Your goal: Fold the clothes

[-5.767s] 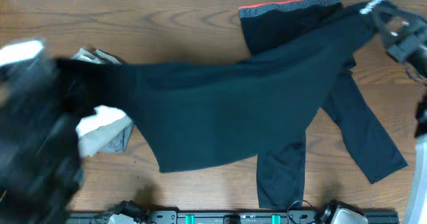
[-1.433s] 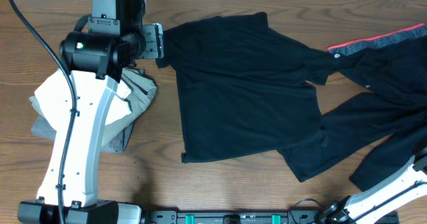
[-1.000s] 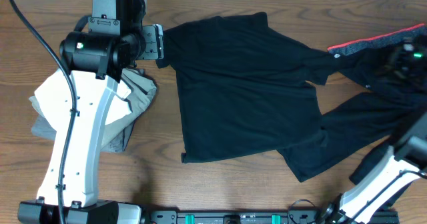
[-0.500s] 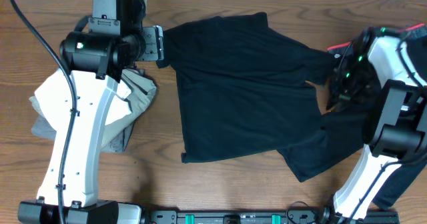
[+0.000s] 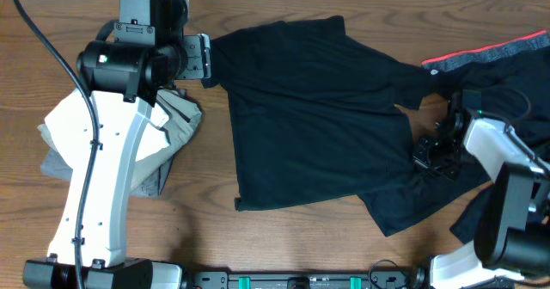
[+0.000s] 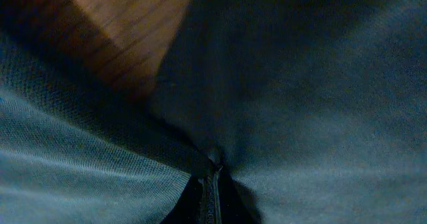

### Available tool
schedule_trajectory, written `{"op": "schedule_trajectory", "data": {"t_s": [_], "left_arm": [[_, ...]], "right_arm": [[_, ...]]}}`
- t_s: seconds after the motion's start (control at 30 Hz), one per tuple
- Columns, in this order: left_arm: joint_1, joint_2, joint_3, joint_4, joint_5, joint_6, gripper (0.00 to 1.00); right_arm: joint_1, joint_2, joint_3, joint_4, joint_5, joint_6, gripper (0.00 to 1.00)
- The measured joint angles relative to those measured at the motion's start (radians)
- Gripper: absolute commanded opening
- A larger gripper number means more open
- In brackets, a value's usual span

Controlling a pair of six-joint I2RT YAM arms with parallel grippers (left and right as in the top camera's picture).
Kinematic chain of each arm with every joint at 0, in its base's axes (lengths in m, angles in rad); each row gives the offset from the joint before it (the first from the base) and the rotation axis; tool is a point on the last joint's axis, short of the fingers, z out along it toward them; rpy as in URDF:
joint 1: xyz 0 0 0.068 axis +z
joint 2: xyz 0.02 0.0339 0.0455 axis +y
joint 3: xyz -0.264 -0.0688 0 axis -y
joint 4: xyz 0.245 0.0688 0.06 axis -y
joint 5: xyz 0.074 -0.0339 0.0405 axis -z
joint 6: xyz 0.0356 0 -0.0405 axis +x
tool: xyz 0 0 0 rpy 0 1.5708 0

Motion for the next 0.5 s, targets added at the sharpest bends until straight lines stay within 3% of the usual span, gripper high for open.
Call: {"op": "schedule_trajectory", "data": {"t_s": [0.23,0.5], "left_arm": [[0.0,0.0,0.0,0.0,0.0,0.0,0.72],[0.0,0.0,0.0,0.0,0.003,0.0,0.72]], "right_arm": [[-0.125,-0.037,-0.044,0.092,0.025,0.163,0.01],[-0.4,0.019,0.05,0.105,0.161,0.12,0.02]]}}
